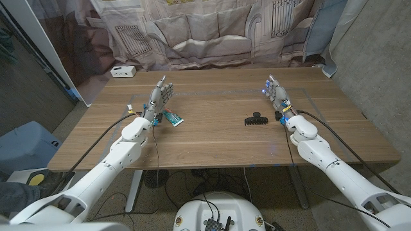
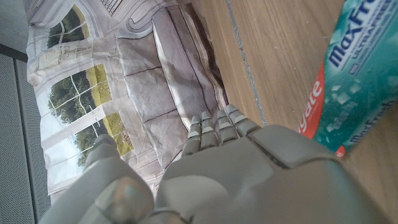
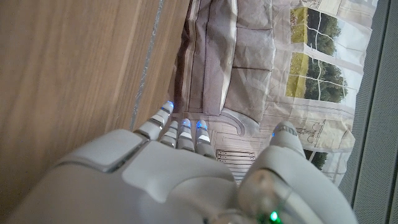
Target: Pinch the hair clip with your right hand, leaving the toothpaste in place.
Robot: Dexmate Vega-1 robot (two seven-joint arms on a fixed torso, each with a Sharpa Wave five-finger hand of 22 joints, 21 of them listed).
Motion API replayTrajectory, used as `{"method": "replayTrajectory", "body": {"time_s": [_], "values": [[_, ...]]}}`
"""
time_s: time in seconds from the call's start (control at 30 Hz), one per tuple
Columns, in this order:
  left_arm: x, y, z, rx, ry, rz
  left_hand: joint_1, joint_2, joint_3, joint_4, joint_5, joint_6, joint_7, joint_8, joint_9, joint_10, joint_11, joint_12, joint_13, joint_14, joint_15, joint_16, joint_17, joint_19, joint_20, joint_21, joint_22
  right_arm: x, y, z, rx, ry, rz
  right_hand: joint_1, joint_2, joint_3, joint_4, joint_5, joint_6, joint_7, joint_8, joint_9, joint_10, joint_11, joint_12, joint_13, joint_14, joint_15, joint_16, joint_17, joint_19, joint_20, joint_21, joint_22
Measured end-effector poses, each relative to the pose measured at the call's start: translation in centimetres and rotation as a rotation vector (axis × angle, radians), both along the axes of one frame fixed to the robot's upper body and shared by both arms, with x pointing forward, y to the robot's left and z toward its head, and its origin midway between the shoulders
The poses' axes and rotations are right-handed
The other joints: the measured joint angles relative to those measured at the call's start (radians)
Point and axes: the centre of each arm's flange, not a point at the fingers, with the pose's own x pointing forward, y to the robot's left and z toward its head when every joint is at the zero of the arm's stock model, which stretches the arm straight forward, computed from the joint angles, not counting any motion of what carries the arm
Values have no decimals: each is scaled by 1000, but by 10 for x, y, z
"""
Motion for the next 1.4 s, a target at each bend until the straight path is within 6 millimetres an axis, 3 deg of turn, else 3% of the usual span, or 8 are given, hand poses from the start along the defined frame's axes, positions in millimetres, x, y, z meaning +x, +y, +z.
{"method": "replayTrajectory", "body": {"time_s": [0.17, 0.27, 0.37, 0.47, 0.73, 0.83, 1.07, 1.4], "values": [[-1, 0, 1, -3, -9, 2, 7, 7, 0, 0, 0, 0, 0, 0, 0, 0, 0, 0, 0, 0, 0, 0, 0, -4, 4, 0, 0, -6, 1, 1, -2, -10, 7, 0, 0, 0, 0, 0, 4, -4, 0, 0, 0, 0, 0, 0, 0, 0, 0, 0, 4, 4, 0, 0], [-16, 3, 1, 14, -32, -6, 7, 7, 4, -4, 0, 0, 0, 0, 0, 0, 0, 0, 0, 0, 0, 0, 0, -4, 4, 0, 0, -13, -1, 6, 2, -44, -14, 2, 2, 1, 0, 0, 17, -6, 4, 0, 14, -3, 0, 0, 0, 0, 0, 0, 15, 4, 0, 0], [-19, 4, 3, 17, -43, -6, 7, 7, 4, -4, 0, 0, 0, 0, 0, 0, 0, 0, 0, 0, 0, 0, 0, -4, 3, 0, 0, -19, 1, 7, 3, -58, -11, 27, 27, 21, -2, 4, 25, -15, 4, 4, 28, -17, 0, 0, 16, -10, 4, 0, 27, -2, 1, 0], [-26, 8, 3, 26, -62, -6, 15, 15, 6, -6, 0, 6, 1, 0, 0, 7, -7, 0, 0, 7, -8, 0, 0, -3, 4, 0, 0, -26, 1, 9, 4, -78, -20, 35, 35, 25, -6, 4, 24, -22, 4, 5, 29, -18, 0, 0, 22, -11, 4, 0, 38, 2, 7, -1], [-36, 17, 5, 51, -84, -18, 14, 15, 8, -9, 0, 15, 4, 8, 0, 18, -7, 0, 0, 10, -8, 0, 0, 6, 13, 0, 0, -44, 5, 12, -12, -119, -45, 42, 29, 32, -12, 4, 38, -34, 4, 5, 50, -29, 0, 0, 52, -8, 8, 0, 71, 2, 7, -3], [-39, 20, 6, 59, -86, -21, 15, 15, 8, -9, 0, 14, 4, 8, 0, 18, -7, 0, 0, 14, -4, 0, 0, 6, 13, 0, 0, -50, 6, 11, -21, -132, -54, 54, 28, 32, -12, 4, 60, -41, 15, 5, 67, -31, 6, 0, 72, -11, 12, -2, 91, 5, 15, -3], [-44, 25, 9, 83, -86, -31, 28, 11, 12, -12, 0, 14, 4, 8, 0, 18, -7, 0, 0, 20, -9, 0, 0, 6, 13, 0, 0, -61, 8, 11, -19, -159, -45, 59, 22, 32, -12, 4, 121, -34, 30, 9, 112, -3, 16, 0, 94, 1, 12, 0, 109, 16, 15, -3], [-45, 23, 13, 105, -78, -37, 30, 9, 12, -12, 0, 34, 6, 8, 0, 29, -4, 0, 0, 30, -9, 0, 0, 14, 21, 0, 0, -73, 3, 10, -35, -182, -38, 92, 8, 41, -22, 4, 146, -39, 30, 9, 165, -43, 22, 5, 123, 4, 12, 0, 127, 27, 15, -3]]}}
